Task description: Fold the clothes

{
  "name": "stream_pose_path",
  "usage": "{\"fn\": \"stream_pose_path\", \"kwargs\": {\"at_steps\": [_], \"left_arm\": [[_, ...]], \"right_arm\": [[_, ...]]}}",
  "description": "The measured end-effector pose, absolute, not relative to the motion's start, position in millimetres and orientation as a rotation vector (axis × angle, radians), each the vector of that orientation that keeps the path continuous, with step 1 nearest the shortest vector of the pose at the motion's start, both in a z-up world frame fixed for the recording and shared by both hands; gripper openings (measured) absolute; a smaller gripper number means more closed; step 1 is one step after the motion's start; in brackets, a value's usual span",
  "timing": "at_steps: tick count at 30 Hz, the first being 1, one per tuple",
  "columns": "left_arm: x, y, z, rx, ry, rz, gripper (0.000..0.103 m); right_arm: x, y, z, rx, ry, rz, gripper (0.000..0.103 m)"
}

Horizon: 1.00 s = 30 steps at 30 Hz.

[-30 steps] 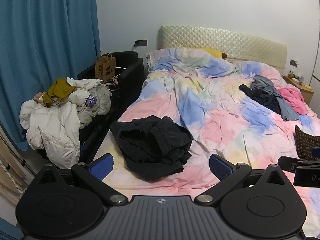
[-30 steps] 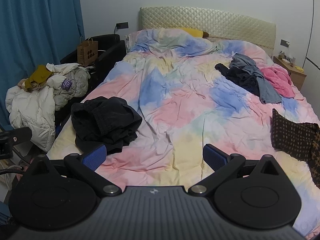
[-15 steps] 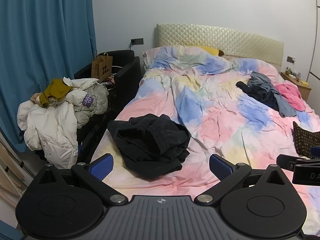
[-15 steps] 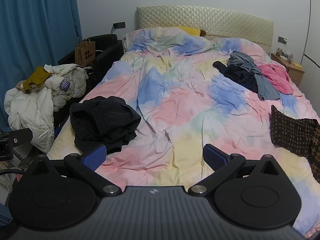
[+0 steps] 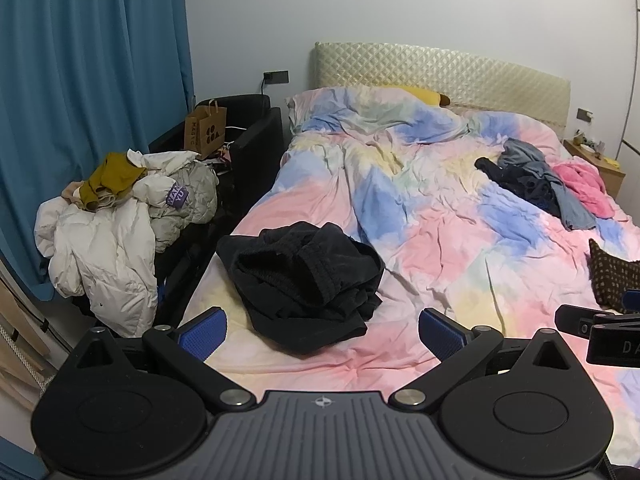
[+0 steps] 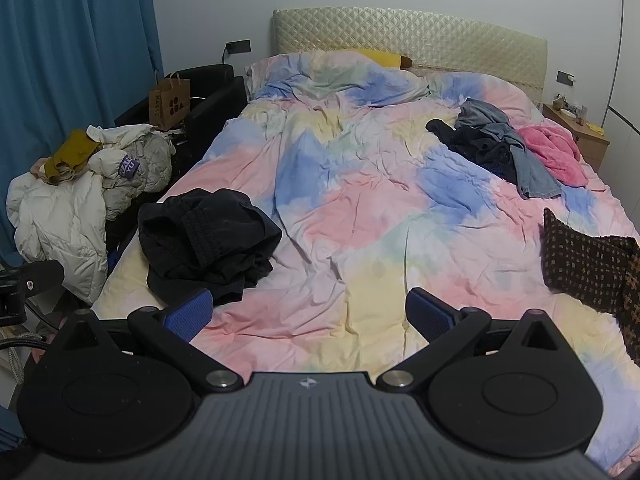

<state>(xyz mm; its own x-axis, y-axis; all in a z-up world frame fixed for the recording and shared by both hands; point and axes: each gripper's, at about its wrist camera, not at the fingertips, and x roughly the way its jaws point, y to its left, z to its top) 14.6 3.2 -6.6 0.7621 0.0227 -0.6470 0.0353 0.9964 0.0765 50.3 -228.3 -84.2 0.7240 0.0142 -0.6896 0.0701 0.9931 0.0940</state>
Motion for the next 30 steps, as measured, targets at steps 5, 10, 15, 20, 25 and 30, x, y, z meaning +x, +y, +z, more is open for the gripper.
{"fn": "stream_pose_path", "kwargs": {"at_steps": [5, 10, 15, 20, 25, 30], "left_arm": [[16, 3, -5, 0.054, 0.7, -0.002, 0.103], [16, -2, -6, 0.055, 0.705, 0.007, 0.103], [14, -11, -5, 0.048, 0.71, 0.014, 0.103], [12, -25, -3, 0.048, 0.705, 0.028, 0.103], [10, -40, -1, 0.032, 0.692, 0.054, 0.103], [10, -43, 2, 0.02, 0.673, 0.135, 0.103]], "right_arm": [[51, -234, -84, 0.12, 0.763, -0.025, 0.103], [53, -241, -86, 0.129, 0.765, -0.014, 0.103], [52, -249, -88, 0.131, 0.761, -0.015, 0.103], [51, -262, -94, 0.143, 0.774, 0.003, 0.103], [49, -279, -98, 0.155, 0.76, 0.038, 0.103], [53, -289, -105, 0.135, 0.734, 0.082, 0.103]]}}
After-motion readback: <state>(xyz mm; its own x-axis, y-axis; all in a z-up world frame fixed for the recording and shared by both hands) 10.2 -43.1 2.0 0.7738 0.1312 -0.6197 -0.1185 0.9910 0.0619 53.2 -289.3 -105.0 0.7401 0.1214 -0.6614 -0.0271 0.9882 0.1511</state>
